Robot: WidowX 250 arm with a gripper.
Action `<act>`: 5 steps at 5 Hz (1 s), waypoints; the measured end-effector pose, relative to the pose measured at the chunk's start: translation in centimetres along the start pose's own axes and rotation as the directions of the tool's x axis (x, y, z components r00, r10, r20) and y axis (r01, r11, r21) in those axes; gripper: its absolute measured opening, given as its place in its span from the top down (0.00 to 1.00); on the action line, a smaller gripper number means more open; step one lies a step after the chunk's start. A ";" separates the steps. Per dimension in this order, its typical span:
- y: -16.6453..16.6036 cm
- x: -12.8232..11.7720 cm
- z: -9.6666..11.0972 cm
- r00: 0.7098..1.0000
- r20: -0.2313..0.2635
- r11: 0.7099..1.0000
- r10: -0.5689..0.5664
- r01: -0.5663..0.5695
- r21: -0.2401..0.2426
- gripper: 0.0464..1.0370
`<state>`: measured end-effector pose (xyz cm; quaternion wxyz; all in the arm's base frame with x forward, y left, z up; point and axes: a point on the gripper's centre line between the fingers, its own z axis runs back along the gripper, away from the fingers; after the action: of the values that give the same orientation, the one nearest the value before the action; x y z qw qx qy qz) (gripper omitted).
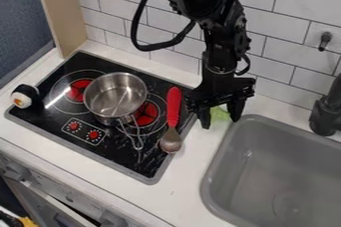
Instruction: Put the green vegetable next to the red spoon.
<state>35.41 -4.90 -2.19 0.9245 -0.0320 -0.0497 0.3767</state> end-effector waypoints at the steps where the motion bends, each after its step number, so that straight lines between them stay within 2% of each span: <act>1: 0.3 0.0 -0.4 1.000 -0.007 1.000 0.014 -0.014 0.026 0.24; 2: 1.0 0.5 -0.6 0.998 -0.006 0.996 0.070 -0.070 0.048 0.03; 4: 1.7 0.8 -0.6 0.997 0.029 0.994 0.067 -0.070 0.083 0.04; 5: 2.0 1.0 2.2 0.994 0.087 0.997 0.064 -0.068 0.040 0.04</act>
<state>34.48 -2.76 -0.11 0.9090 0.0026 -0.0800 0.4091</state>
